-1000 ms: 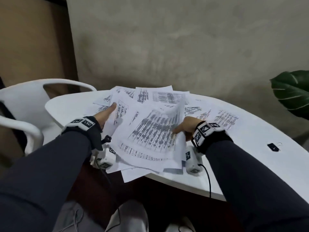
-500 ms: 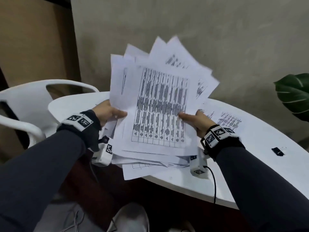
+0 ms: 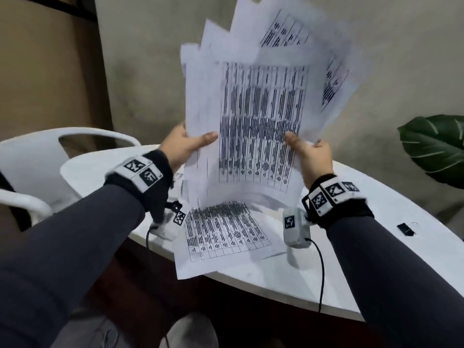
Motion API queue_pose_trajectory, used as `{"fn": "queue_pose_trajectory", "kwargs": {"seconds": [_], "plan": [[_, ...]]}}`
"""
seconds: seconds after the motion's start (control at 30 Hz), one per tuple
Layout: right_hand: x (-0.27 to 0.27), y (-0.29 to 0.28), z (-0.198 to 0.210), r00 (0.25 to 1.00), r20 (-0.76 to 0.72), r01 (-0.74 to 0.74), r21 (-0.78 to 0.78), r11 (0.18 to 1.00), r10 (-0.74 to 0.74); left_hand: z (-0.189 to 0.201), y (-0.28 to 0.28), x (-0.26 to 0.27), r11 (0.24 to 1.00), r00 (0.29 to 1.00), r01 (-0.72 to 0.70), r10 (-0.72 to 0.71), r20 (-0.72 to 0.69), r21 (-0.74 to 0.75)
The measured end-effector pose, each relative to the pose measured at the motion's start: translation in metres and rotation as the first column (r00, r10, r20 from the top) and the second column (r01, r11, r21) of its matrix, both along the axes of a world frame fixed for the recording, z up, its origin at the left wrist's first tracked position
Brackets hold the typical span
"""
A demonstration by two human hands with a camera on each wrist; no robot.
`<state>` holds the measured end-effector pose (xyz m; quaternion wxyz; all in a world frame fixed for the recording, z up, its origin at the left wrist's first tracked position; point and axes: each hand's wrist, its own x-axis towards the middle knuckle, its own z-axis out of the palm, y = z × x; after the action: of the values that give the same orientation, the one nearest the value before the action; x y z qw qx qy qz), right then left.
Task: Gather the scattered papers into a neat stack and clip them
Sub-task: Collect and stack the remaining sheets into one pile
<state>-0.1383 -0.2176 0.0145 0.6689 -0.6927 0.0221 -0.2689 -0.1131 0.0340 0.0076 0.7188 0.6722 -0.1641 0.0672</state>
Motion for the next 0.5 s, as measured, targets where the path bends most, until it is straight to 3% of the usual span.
{"fn": "queue_pose_trajectory", "kwargs": {"seconds": [0.1,0.23,0.33,0.5], "plan": [[-0.004,-0.005,-0.019,0.999,-0.038,0.004,-0.009,1.0,-0.004,-0.017,-0.001,-0.011,0.999,0.999,0.043,-0.043,-0.007,-0.021],[-0.008,-0.005,-0.013,0.998,-0.054,-0.028,-0.001,1.0,0.028,-0.019,-0.001,-0.006,0.997,0.999,0.046,-0.046,0.009,-0.062],[-0.008,0.0,-0.001,0.995,-0.005,-0.1,0.012,0.995,0.1,-0.016,-0.005,0.0,0.995,0.998,0.051,-0.049,0.025,-0.085],[-0.005,0.007,0.015,0.986,0.135,-0.1,0.037,0.994,0.094,-0.013,0.001,0.001,0.986,0.998,0.051,-0.054,-0.013,-0.159]]}}
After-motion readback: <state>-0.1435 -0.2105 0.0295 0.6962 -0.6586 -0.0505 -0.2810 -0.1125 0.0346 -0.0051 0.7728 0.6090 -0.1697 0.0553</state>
